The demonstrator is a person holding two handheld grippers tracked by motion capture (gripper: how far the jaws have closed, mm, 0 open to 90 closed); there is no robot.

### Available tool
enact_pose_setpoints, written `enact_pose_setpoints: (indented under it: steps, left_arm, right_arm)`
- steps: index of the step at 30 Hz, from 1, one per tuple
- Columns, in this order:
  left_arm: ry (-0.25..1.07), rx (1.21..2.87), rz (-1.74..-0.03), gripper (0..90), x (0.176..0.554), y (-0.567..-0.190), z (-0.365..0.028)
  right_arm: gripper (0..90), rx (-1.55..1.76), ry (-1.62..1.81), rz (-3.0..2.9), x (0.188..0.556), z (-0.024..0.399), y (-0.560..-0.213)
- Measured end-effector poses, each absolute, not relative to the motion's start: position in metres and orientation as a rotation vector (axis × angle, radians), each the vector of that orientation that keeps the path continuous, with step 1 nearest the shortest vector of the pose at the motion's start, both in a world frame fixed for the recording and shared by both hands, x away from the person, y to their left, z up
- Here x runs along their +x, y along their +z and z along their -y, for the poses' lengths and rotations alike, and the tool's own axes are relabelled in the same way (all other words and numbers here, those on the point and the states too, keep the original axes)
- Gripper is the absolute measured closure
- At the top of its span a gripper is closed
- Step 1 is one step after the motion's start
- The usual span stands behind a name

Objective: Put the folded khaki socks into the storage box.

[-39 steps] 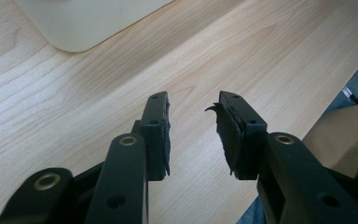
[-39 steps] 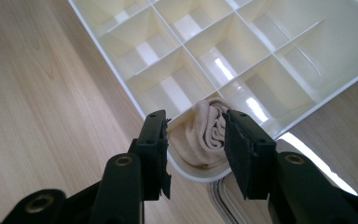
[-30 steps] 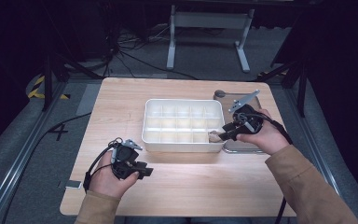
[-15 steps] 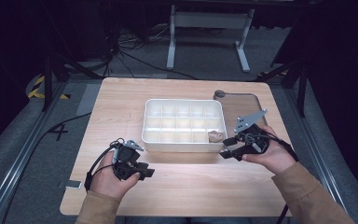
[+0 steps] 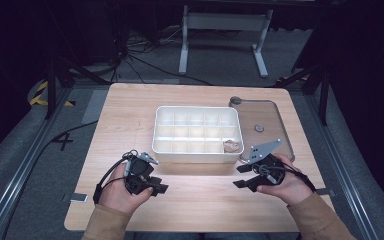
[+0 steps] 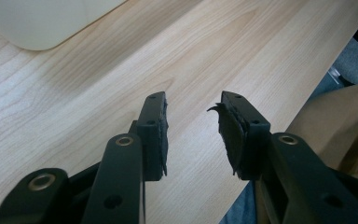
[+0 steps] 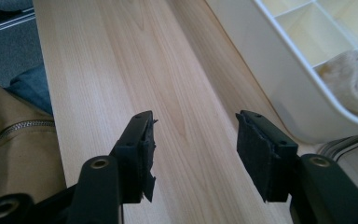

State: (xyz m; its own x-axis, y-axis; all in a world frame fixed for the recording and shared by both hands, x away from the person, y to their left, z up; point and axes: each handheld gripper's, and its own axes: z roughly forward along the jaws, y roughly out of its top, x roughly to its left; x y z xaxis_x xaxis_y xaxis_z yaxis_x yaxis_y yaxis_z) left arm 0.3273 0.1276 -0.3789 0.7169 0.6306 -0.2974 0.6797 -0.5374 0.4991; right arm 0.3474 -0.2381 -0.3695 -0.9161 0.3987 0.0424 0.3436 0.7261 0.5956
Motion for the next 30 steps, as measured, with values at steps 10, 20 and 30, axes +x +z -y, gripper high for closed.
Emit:
enact_pose_setpoints:
  steps: [10, 20, 30]
  left_arm:
    - [-0.087, 2.324, -0.972, 57.7, 0.329, -0.382, -0.125]
    - [-0.081, 2.328, -0.966, 54.2, 0.332, -0.39, -0.123]
    - [-0.091, 2.369, -0.934, 48.5, 0.336, -0.403, -0.121]
  right_arm:
    - [46.1, 0.715, 0.928, -2.863, 0.342, 0.237, -0.417]
    - [45.1, 0.716, 0.899, -2.829, 0.335, 0.238, -0.443]
    - [43.1, 0.661, 0.921, -2.794, 0.328, 0.239, -0.45]
